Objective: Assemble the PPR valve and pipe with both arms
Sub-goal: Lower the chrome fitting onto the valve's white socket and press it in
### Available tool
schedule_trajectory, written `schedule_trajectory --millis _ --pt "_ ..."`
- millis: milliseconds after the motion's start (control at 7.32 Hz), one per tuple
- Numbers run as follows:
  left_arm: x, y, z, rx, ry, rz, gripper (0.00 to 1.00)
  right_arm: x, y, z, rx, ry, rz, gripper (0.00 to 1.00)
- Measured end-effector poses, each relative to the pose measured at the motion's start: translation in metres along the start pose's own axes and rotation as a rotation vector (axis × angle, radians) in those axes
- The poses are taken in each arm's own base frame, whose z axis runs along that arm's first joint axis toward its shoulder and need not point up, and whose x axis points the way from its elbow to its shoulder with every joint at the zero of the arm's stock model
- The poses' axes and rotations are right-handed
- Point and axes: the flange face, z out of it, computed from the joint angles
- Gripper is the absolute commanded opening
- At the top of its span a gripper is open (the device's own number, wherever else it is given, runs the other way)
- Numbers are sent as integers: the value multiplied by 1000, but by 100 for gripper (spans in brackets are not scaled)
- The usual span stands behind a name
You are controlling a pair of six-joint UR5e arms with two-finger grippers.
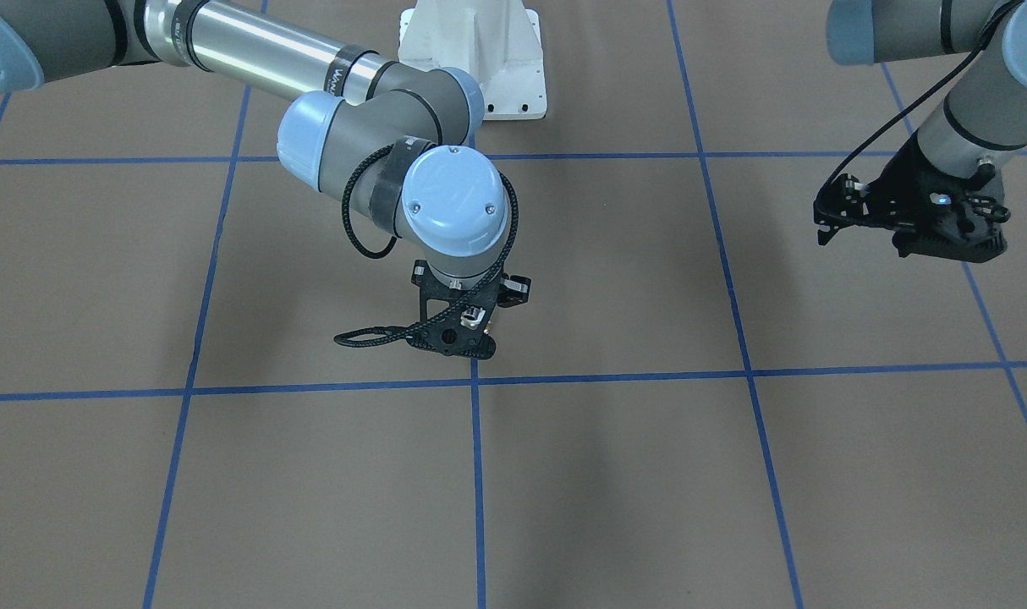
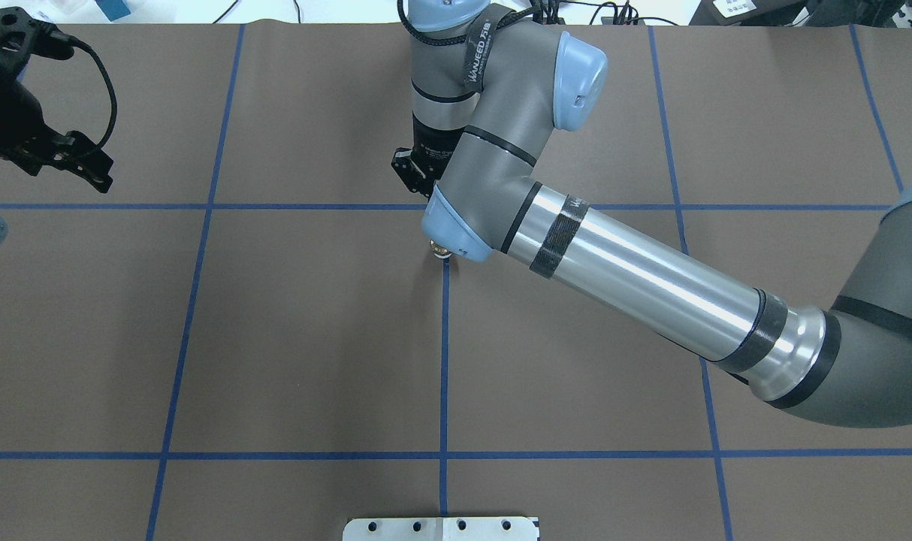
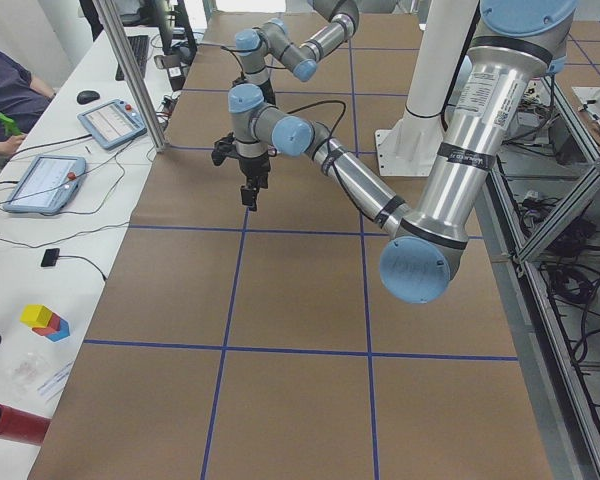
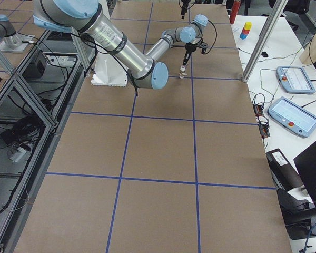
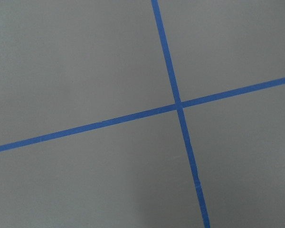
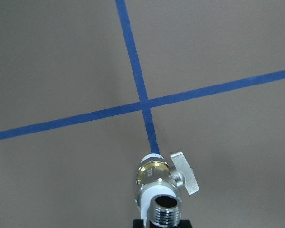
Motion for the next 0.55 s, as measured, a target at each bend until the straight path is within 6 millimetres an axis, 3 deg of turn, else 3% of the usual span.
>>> schedule_trajectory --millis 546 --pt "-1 0 2 -5 -2 -2 100 1 3 9 -4 10 -4 0"
